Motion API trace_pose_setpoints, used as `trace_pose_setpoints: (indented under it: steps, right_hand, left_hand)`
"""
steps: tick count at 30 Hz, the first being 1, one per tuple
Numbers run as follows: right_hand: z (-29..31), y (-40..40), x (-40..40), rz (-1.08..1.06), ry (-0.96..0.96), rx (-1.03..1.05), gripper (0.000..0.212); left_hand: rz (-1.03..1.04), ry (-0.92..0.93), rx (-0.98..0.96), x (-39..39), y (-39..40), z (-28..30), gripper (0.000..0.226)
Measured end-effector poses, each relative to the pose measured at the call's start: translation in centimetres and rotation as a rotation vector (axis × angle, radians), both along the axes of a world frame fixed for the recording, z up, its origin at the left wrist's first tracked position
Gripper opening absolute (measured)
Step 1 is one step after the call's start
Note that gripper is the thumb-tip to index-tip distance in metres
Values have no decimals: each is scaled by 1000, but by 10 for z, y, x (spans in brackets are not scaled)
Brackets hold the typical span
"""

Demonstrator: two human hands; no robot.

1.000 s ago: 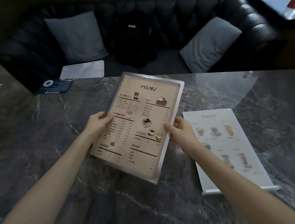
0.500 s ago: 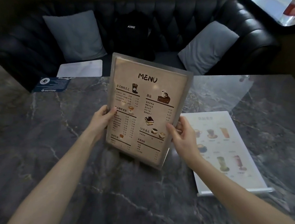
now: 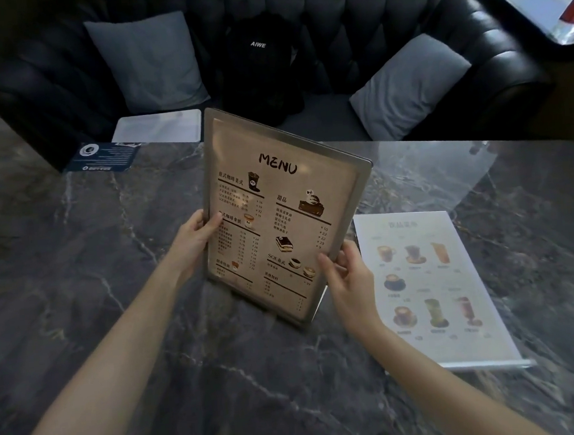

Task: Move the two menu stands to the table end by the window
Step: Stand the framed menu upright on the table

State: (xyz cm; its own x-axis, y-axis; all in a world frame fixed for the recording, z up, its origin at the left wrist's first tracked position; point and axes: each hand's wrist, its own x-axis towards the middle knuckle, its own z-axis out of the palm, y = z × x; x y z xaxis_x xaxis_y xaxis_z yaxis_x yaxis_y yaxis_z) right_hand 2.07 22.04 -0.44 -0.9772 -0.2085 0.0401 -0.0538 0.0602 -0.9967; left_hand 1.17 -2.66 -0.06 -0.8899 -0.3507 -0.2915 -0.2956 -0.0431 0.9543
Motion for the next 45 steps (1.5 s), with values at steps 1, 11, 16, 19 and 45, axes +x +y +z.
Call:
trace_pose_setpoints:
  steps: [1, 11, 16, 19, 45]
  right_hand:
    - [-1, 0, 2, -2, 3, 10, 12]
    - [-4, 1, 19, 58, 35, 131, 13]
    - [-3, 1, 19, 77, 14, 155, 14]
    - [-4, 5, 18, 90, 13, 208, 11]
    - [44, 183, -64, 436, 447, 1345, 31]
  left_hand:
    - [8, -1, -3, 1, 0, -1, 26]
    - [49, -21, 23, 16, -10, -15, 21]
    - [73, 13, 29, 17, -5, -17, 12]
    - [118, 29, 12, 18, 1, -18, 10]
    - [-175, 402, -1589, 66, 220, -9, 40]
